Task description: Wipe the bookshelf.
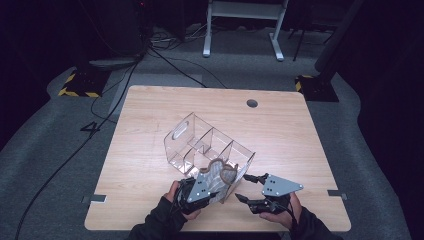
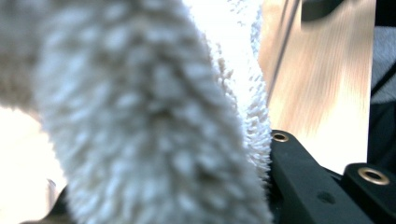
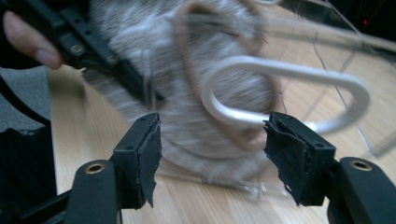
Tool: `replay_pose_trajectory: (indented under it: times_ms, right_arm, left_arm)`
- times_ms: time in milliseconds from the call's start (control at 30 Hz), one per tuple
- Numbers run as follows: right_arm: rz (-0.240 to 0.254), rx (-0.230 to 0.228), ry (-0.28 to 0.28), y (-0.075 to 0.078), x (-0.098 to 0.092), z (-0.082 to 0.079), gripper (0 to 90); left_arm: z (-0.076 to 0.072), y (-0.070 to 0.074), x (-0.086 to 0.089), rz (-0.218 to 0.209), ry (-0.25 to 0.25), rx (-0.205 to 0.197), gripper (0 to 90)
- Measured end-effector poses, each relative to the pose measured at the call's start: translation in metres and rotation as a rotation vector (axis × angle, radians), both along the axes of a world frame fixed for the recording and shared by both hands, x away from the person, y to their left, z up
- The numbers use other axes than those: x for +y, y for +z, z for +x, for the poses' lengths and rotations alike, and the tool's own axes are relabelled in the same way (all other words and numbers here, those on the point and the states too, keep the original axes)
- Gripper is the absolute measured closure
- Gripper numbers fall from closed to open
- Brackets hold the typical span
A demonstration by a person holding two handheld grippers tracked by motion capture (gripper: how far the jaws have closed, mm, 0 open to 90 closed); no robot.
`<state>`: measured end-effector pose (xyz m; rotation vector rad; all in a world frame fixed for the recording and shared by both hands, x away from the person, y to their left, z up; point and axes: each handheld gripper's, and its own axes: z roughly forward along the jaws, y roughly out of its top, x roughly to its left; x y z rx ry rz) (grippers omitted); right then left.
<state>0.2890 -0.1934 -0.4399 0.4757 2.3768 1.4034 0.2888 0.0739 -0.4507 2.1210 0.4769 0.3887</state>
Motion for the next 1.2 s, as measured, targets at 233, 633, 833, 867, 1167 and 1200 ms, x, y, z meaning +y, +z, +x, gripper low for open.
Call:
replay_pose_trajectory:
  times_ms: [233,633,833,867,1167,1200]
  right_arm:
    - [-0.009,0.001,0.012,-0.002,0.012,-0.004,37.2]
    - [-0.009,-0.026,0.015,-0.002,0.016,-0.001,36.7]
    - [-0.048,-0.001,0.04,-0.003,0.02,0.003,37.0]
    - [-0.05,-0.004,0.04,-0.003,0.021,0.003,37.3]
    - [-0.024,-0.01,0.051,0.003,0.026,0.001,35.5]
    - [-0.026,-0.011,0.055,0.003,0.027,0.001,35.6]
  left_arm:
    - [0.025,0.023,-0.02,-0.086,-0.005,-0.024,77.9]
    - [0.053,0.053,-0.043,-0.174,0.049,-0.092,77.9]
    - [0.052,0.064,-0.042,-0.173,0.051,-0.12,77.9]
    - [0.05,0.061,-0.041,-0.154,0.053,-0.123,77.9]
    - [0.021,0.022,-0.023,-0.051,0.026,-0.073,77.9]
    - [0.016,0.018,-0.021,-0.05,0.023,-0.064,77.9]
